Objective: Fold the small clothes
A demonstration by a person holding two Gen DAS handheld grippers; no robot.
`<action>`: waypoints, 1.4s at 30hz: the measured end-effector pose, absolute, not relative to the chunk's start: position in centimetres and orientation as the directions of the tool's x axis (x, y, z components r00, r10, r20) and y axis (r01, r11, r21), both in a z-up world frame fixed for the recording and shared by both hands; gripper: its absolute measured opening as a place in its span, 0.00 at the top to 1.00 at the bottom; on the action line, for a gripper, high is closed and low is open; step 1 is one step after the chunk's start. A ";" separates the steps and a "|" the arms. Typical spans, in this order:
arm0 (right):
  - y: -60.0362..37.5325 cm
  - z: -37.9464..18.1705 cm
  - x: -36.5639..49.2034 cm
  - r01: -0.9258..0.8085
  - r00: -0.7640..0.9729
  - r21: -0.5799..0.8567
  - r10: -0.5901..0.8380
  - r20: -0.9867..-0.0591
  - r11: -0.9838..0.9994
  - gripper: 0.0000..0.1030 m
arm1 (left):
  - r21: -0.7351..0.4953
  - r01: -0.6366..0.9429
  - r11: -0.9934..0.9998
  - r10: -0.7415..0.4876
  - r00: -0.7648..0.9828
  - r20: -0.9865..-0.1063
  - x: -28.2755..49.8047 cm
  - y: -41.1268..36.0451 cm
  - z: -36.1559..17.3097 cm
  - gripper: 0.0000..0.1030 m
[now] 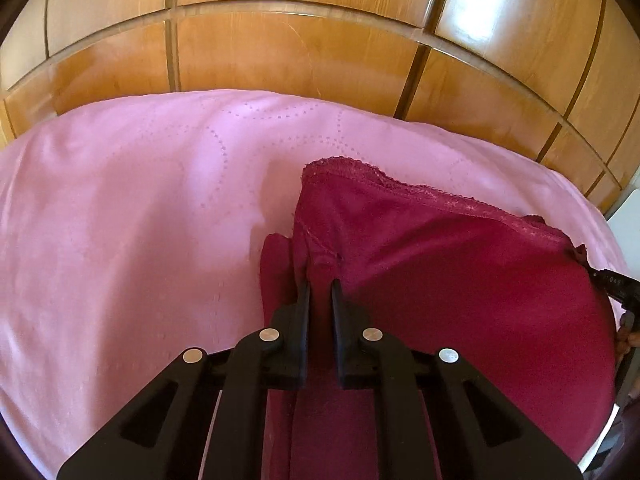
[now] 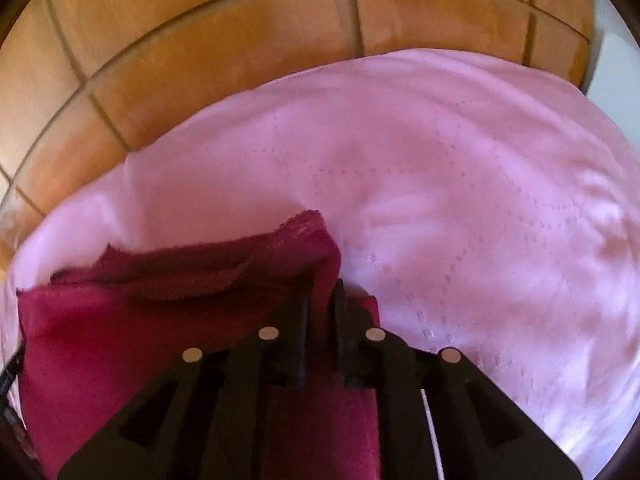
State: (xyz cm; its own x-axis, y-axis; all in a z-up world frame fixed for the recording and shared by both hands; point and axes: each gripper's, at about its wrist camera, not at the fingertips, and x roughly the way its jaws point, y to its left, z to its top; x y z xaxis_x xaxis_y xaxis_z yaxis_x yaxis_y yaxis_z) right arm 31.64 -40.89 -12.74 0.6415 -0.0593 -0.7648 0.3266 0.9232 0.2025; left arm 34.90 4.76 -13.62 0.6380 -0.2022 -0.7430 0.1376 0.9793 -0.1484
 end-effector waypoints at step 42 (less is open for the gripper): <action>-24.9 -15.1 16.3 -0.040 0.742 0.126 0.113 -0.661 0.991 0.17 | -0.058 0.207 0.977 -0.191 0.716 -0.671 19.7 4.3 -11.9 0.53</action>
State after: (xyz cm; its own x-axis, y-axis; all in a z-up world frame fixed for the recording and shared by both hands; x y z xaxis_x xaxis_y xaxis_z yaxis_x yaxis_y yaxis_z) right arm 16.27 -24.88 -15.08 0.7416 0.1134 -0.6612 -0.0397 0.9913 0.1256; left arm 19.73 4.31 -11.88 0.7163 -0.1915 -0.6710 0.2072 0.9766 -0.0575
